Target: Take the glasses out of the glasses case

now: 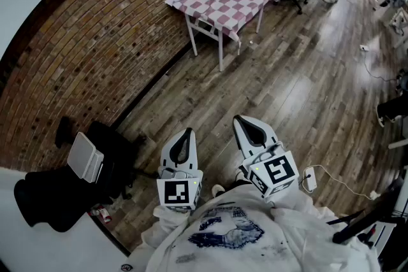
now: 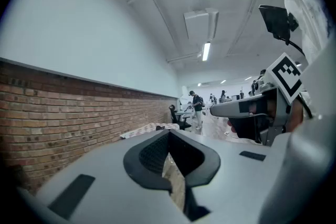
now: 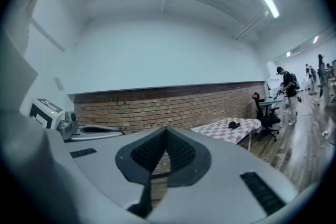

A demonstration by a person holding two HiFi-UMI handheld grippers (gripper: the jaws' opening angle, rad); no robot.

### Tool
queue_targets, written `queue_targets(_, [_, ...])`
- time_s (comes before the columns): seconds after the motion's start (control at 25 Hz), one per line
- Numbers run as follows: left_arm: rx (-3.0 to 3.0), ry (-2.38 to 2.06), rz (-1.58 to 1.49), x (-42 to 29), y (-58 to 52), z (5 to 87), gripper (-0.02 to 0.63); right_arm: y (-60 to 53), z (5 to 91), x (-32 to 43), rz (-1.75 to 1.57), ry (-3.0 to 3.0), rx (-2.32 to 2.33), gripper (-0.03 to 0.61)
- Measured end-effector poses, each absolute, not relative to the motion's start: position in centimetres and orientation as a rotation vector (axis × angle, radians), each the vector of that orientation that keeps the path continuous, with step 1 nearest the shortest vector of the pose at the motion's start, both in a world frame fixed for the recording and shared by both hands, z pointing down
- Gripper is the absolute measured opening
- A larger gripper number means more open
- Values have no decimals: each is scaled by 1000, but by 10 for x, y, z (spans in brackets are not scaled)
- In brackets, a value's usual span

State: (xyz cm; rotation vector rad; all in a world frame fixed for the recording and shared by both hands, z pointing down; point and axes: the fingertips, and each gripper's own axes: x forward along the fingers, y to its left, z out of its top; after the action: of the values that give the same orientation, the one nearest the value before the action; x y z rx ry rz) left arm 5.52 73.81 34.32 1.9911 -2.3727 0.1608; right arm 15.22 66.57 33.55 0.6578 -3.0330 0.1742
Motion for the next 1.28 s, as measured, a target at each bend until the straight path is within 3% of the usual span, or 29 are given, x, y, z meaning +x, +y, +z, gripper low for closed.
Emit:
queue_targets(0.28, [2141, -2254, 127, 141, 717, 344, 9, 667, 334, 234, 152, -3014, 759, 14])
queue_targets(0.76, [2232, -2186, 139, 229, 668, 340, 9, 632, 330, 330, 173, -3033, 861, 14])
queue_targets(1.0, [2225, -2151, 171, 250, 660, 354, 9, 623, 345, 350, 235, -3017, 865, 14])
queue_targets(1.28, [2236, -2142, 158, 228, 617, 357, 9, 584, 350, 333, 230, -2998, 881, 14])
